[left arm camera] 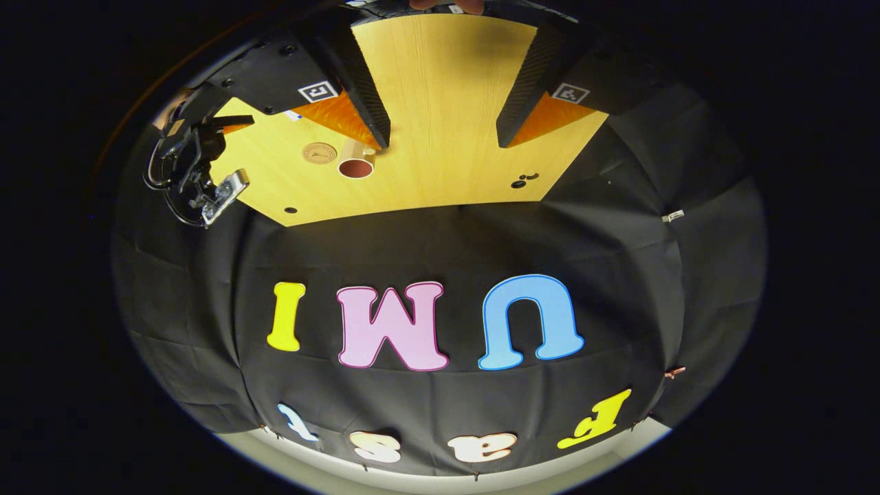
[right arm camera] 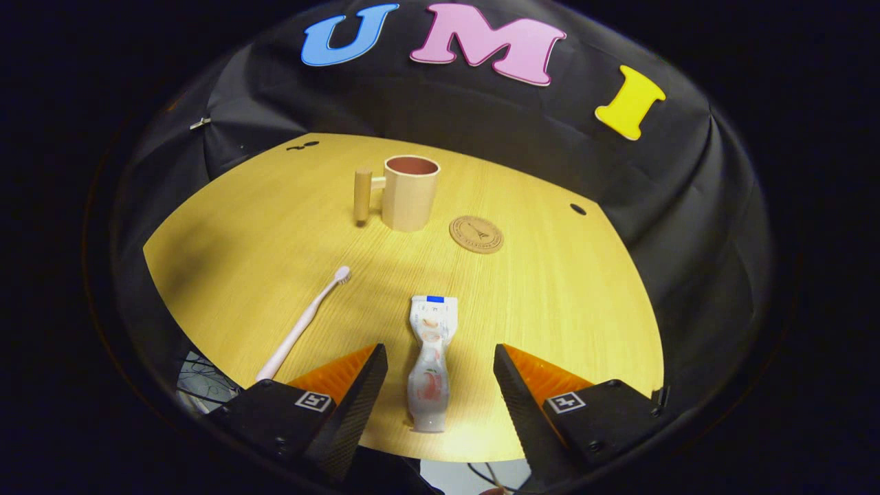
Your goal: Put the toothbrush and toothpaste on the desktop into the cup, then pick up the cup and place it on the coaster on the desktop.
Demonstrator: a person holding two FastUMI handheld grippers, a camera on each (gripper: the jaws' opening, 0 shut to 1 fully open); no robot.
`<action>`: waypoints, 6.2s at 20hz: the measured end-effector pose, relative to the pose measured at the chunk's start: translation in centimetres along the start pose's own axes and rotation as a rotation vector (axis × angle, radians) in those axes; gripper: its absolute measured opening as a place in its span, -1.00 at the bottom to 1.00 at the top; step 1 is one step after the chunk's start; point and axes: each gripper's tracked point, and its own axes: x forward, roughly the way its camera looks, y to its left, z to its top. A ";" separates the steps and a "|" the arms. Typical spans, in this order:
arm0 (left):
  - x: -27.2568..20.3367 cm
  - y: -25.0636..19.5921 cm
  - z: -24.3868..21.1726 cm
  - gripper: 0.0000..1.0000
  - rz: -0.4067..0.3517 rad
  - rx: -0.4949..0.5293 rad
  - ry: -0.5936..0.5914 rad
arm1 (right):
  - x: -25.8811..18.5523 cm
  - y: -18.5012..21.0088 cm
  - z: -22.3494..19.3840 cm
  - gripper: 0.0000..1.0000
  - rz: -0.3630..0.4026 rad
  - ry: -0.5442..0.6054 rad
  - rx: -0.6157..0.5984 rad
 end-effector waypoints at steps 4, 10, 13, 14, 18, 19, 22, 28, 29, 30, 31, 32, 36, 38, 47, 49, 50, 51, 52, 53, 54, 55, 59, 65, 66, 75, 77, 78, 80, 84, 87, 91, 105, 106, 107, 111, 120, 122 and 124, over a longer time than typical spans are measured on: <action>1.0 0.1 -0.8 0.89 0.030 -0.021 0.038 | 2.6 0.2 0.1 0.91 0.027 0.057 0.021; 2.0 0.1 -1.9 0.90 0.071 -0.036 0.080 | 4.8 0.2 -1.1 0.43 0.058 0.190 0.074; 2.6 0.0 -2.1 0.90 0.091 -0.044 0.096 | 5.4 0.4 -2.0 0.01 0.074 0.249 0.093; 2.6 -0.1 -2.3 0.90 0.095 -0.043 0.101 | 5.2 0.6 -1.8 -0.07 0.093 0.251 0.110; 3.2 -1.3 -3.5 0.90 0.072 -0.043 0.138 | 5.8 0.3 -1.4 -0.36 0.108 0.251 0.152; 3.3 -2.0 -4.2 0.90 0.052 -0.045 0.159 | 6.0 0.3 -1.4 -0.51 0.117 0.248 0.172; 4.2 -4.4 -6.7 0.91 -0.001 -0.043 0.249 | 5.7 -0.3 -0.1 -0.49 0.137 0.193 0.249; 6.2 -10.3 -12.9 0.86 -0.125 -0.068 0.444 | 3.8 -3.4 4.7 -0.49 0.157 0.032 0.328; 6.6 -11.2 -13.9 0.84 -0.149 -0.070 0.471 | 3.5 -3.9 5.6 -0.60 0.158 0.002 0.334; 6.9 -11.9 -14.7 0.79 -0.163 -0.066 0.492 | 3.1 -4.6 6.6 -0.49 0.161 -0.026 0.339; 7.3 -12.6 -15.5 0.77 -0.173 -0.058 0.512 | 2.6 -5.2 7.5 -0.61 0.164 -0.055 0.343; 7.6 -13.1 -16.2 0.75 -0.177 -0.045 0.534 | 2.2 -5.7 8.3 -0.50 0.169 -0.076 0.346; 8.8 -15.1 -18.8 0.69 -0.191 -0.022 0.612 | 1.2 -7.2 11.7 -0.49 0.209 -0.153 0.371; 9.4 -15.9 -19.8 0.65 -0.190 -0.016 0.645 | 1.0 -7.8 13.4 -0.50 0.230 -0.192 0.378; 10.7 -17.0 -23.6 0.07 -0.119 -0.012 0.755 | 0.9 -8.1 22.0 -0.50 0.396 -0.381 0.369; 10.6 -17.3 -23.7 -0.04 -0.106 -0.031 0.756 | 0.9 -7.1 24.4 -0.51 0.455 -0.436 0.356; 10.8 -17.4 -23.7 -0.06 -0.101 -0.036 0.756 | 1.1 -6.4 25.6 -0.51 0.492 -0.461 0.353; 10.5 -17.4 -23.8 -0.09 -0.097 -0.036 0.762 | 1.2 -5.6 26.6 -0.51 0.526 -0.483 0.352; 10.6 -17.6 -23.7 -0.10 -0.097 -0.037 0.761 | 1.4 -4.9 27.7 -0.51 0.561 -0.504 0.351; 10.6 -17.7 -23.9 -0.22 -0.098 -0.031 0.766 | 1.7 -4.2 28.8 -0.51 0.589 -0.530 0.348; 10.7 -17.7 -23.9 -0.31 -0.102 -0.028 0.763 | 2.1 -3.7 29.7 -0.51 0.609 -0.549 0.348; 10.8 -17.9 -23.9 -0.36 -0.100 -0.031 0.763 | 2.4 -3.2 30.6 -0.51 0.634 -0.566 0.352; 11.2 -18.0 -23.7 -0.77 -0.060 -0.032 0.748 | 4.8 -0.8 33.6 -0.51 0.703 -0.626 0.356; 10.9 -18.6 -22.8 -0.87 -0.129 -0.110 0.746 | 10.2 2.6 32.6 -0.51 0.724 -0.608 0.298; 11.0 -18.6 -22.1 -0.87 -0.144 -0.125 0.720 | 10.8 2.8 32.3 -0.51 0.719 -0.603 0.283; 10.4 -17.4 -13.8 -0.87 -0.268 -0.198 0.543 | 13.6 4.0 29.0 -0.49 0.679 -0.544 0.251; 10.8 -17.0 -12.4 -0.88 -0.285 -0.210 0.519 | 13.7 3.9 28.7 -0.48 0.669 -0.539 0.233; 11.1 -16.6 -11.7 -0.88 -0.291 -0.211 0.505 | 13.6 4.0 28.6 -0.46 0.664 -0.535 0.229; 11.9 -16.0 -10.4 -0.88 -0.297 -0.217 0.477 | 13.2 4.0 28.2 -0.41 0.666 -0.520 0.223; 12.7 -15.3 -8.1 -0.88 -0.305 -0.241 0.419 | 13.1 4.0 26.8 -0.51 0.637 -0.486 0.194; 13.3 -14.8 -5.9 -0.88 -0.320 -0.250 0.364 | 12.7 3.8 25.8 -0.29 0.626 -0.460 0.207; 14.6 -14.2 -3.3 -0.88 -0.328 -0.277 0.294 | 11.2 3.3 24.3 -0.20 0.625 -0.444 0.222; 21.7 -14.3 7.0 -0.88 -0.381 -0.463 -0.026 | 6.2 -2.3 14.2 -0.31 0.557 -0.310 0.287; 22.3 -14.1 7.6 -0.89 -0.380 -0.498 -0.049 | 6.3 -3.2 13.1 -0.31 0.521 -0.297 0.287; 23.0 -13.8 8.0 -0.88 -0.375 -0.527 -0.070 | 6.0 -3.7 12.3 -0.10 0.507 -0.290 0.295; 26.2 -12.4 7.7 -0.89 -0.297 -0.562 -0.111 | 4.8 -5.2 9.2 -0.10 0.471 -0.225 0.353; 32.3 -12.0 3.4 -0.88 -0.180 -0.609 -0.106 | 2.6 -9.0 5.2 -0.10 0.391 -0.170 0.364; 33.0 -12.1 1.7 -0.88 -0.147 -0.574 -0.084 | 2.5 -9.8 4.8 -0.11 0.378 -0.162 0.374; 33.0 -12.2 1.1 -0.88 -0.127 -0.528 -0.091 | 2.2 -10.2 4.5 -0.31 0.370 -0.162 0.379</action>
